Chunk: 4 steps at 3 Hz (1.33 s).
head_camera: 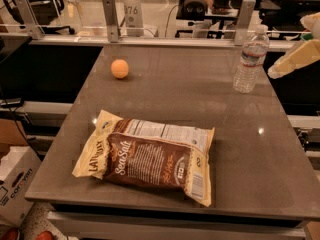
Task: Knock water bottle over
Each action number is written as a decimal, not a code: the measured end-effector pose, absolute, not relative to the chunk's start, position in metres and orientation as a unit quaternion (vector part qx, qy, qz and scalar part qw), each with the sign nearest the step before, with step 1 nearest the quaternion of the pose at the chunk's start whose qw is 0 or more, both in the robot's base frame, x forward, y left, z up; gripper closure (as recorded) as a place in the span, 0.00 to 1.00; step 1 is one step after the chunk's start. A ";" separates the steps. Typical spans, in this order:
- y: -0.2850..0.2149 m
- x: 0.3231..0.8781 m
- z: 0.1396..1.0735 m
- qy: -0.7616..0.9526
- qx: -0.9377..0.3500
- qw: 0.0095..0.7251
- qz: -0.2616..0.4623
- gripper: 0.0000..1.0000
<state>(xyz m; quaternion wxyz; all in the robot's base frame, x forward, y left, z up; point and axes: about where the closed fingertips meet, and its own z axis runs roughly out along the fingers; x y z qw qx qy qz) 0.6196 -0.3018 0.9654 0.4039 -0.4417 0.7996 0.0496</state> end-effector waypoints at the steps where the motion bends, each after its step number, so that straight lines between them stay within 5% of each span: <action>1: -0.305 0.633 0.949 0.797 -0.427 0.421 0.074 0.00; 4: -0.279 0.652 0.927 0.775 -0.404 0.461 0.156 0.00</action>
Offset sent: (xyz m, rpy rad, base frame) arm 0.0320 0.0049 -0.0300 0.1897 -0.0346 0.0185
